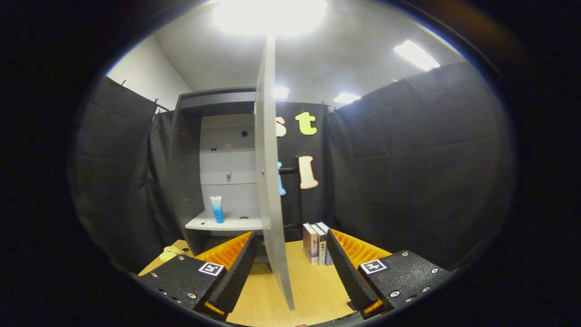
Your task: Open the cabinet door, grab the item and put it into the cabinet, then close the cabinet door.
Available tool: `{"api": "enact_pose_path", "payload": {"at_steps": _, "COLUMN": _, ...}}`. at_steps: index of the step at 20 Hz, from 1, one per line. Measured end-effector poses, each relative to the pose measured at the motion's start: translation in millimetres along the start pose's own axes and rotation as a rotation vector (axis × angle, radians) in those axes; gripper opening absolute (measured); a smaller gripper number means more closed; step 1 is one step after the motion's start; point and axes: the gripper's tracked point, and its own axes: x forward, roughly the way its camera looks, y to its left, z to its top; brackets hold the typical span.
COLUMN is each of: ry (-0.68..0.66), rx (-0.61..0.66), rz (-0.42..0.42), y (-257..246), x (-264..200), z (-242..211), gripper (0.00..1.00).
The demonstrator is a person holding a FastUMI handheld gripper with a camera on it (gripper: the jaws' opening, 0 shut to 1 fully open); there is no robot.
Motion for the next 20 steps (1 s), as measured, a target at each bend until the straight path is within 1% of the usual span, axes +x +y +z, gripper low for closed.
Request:
{"api": "enact_pose_path", "payload": {"at_steps": 5, "ry": -0.015, "rx": 0.013, "rz": -0.130, "y": -52.8, "x": 21.0, "z": 11.6, "gripper": 0.93}}
{"api": "enact_pose_path", "payload": {"at_steps": 9, "ry": -0.022, "rx": 0.007, "rz": -0.209, "y": -77.3, "x": 49.7, "z": 16.7, "gripper": 0.93}}
{"api": "enact_pose_path", "payload": {"at_steps": 12, "ry": -0.019, "rx": 0.027, "rz": -0.233, "y": -82.7, "x": 70.8, "z": 18.6, "gripper": 0.93}}
{"api": "enact_pose_path", "payload": {"at_steps": 16, "ry": -0.013, "rx": 0.022, "rz": -0.222, "y": -72.6, "x": 88.4, "z": 19.3, "gripper": 0.93}}
{"api": "enact_pose_path", "payload": {"at_steps": 17, "ry": -0.003, "rx": 0.015, "rz": -0.219, "y": -67.4, "x": 90.1, "z": 17.7, "gripper": 0.93}}
{"api": "enact_pose_path", "payload": {"at_steps": 20, "ry": -0.017, "rx": -0.036, "rz": -0.245, "y": -66.6, "x": 88.8, "z": 20.5, "gripper": 0.91}}
